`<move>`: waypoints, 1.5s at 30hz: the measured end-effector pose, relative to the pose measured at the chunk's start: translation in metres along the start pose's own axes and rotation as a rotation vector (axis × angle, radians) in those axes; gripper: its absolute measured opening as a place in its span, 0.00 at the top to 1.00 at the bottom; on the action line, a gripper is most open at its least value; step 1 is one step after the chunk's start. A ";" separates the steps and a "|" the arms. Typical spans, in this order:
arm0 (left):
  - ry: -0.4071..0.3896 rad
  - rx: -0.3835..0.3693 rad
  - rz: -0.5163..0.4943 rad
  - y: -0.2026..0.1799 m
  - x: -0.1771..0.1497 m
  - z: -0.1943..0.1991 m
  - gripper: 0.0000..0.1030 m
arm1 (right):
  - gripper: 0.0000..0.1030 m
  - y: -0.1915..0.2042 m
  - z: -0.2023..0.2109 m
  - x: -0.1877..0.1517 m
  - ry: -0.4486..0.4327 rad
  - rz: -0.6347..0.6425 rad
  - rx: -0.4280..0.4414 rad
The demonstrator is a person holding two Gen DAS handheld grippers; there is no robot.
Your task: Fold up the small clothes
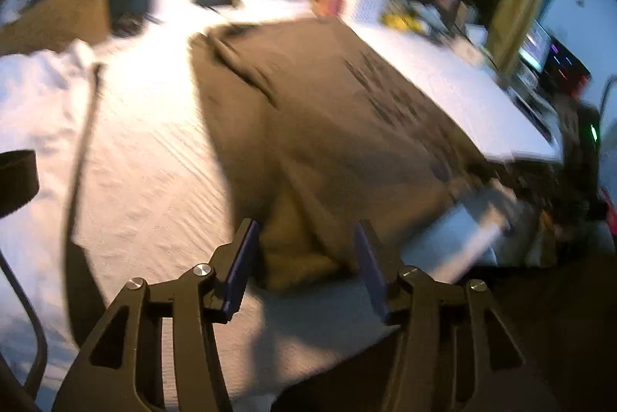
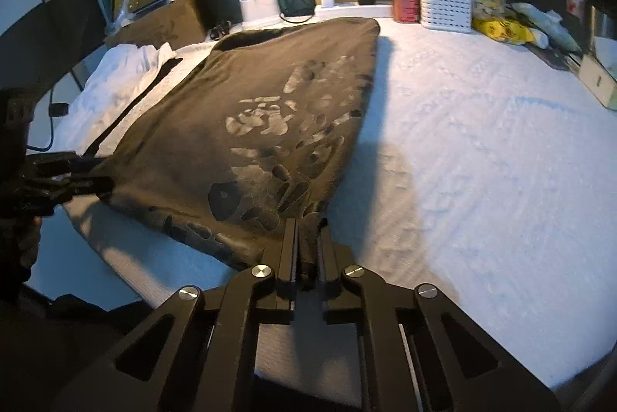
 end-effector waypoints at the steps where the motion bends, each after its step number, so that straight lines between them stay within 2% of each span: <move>1: -0.035 -0.008 0.033 0.004 0.005 0.007 0.50 | 0.91 -0.001 0.002 -0.003 0.005 0.002 -0.010; 3: -0.075 -0.036 0.077 0.009 0.011 0.015 0.46 | 0.91 -0.001 0.004 -0.008 0.012 -0.001 -0.015; 5: -0.090 -0.050 0.098 0.012 0.017 0.015 0.36 | 0.91 -0.001 0.005 -0.012 0.017 -0.005 -0.013; 8: -0.078 -0.038 0.096 0.010 0.027 0.006 0.35 | 0.91 -0.003 0.006 -0.013 0.019 -0.023 0.001; 11: -0.103 -0.055 0.044 0.000 0.040 0.002 0.35 | 0.91 -0.004 0.006 -0.014 0.022 -0.037 0.014; 15: -0.077 -0.031 0.000 -0.005 0.055 -0.013 0.36 | 0.89 -0.009 0.006 -0.012 0.030 -0.059 0.045; 17: -0.042 -0.017 -0.013 -0.004 0.061 -0.025 0.36 | 0.69 -0.012 0.010 -0.009 0.017 -0.063 0.020; 19: -0.019 0.006 -0.014 -0.001 0.066 -0.033 0.42 | 0.61 -0.018 0.013 -0.006 -0.002 -0.075 0.008; 20: -0.006 0.020 -0.013 0.002 0.067 -0.037 0.44 | 0.61 -0.021 0.015 -0.004 -0.009 -0.083 0.006; 28: 0.053 0.108 0.016 0.029 0.057 -0.051 0.44 | 0.61 -0.031 0.007 0.017 -0.028 -0.067 -0.023; 29: 0.049 0.115 0.023 0.033 0.055 -0.050 0.45 | 0.61 -0.030 0.005 0.019 -0.026 -0.058 -0.030; 30: 0.044 0.118 0.030 0.036 0.054 -0.049 0.49 | 0.61 -0.029 0.001 0.023 -0.020 -0.049 -0.042; 32: 0.042 0.129 0.047 0.039 0.052 -0.045 0.49 | 0.61 -0.028 -0.004 0.029 -0.018 -0.030 -0.055; 38: -0.033 0.083 0.117 0.041 0.062 -0.023 0.49 | 0.61 -0.015 -0.011 0.051 -0.040 0.034 -0.027; 40: -0.041 0.076 0.114 0.037 0.068 -0.020 0.43 | 0.60 -0.013 -0.014 0.057 -0.036 0.044 -0.015; 42: -0.045 0.067 0.098 0.031 0.073 -0.021 0.34 | 0.55 -0.011 -0.017 0.061 -0.031 0.052 -0.007; 45: -0.027 0.061 0.069 0.021 0.080 -0.029 0.33 | 0.51 -0.008 -0.022 0.066 -0.018 0.076 0.006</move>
Point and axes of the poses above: each gripper's, at about its wrist camera, not at the fingertips, and z roughly against the way its jaws point, y to its left, x to its top, the point moved 7 cm from there along -z, roughly the way its jaws point, and after that the axes turned 13 degrees about y, right-handed, at the moved point
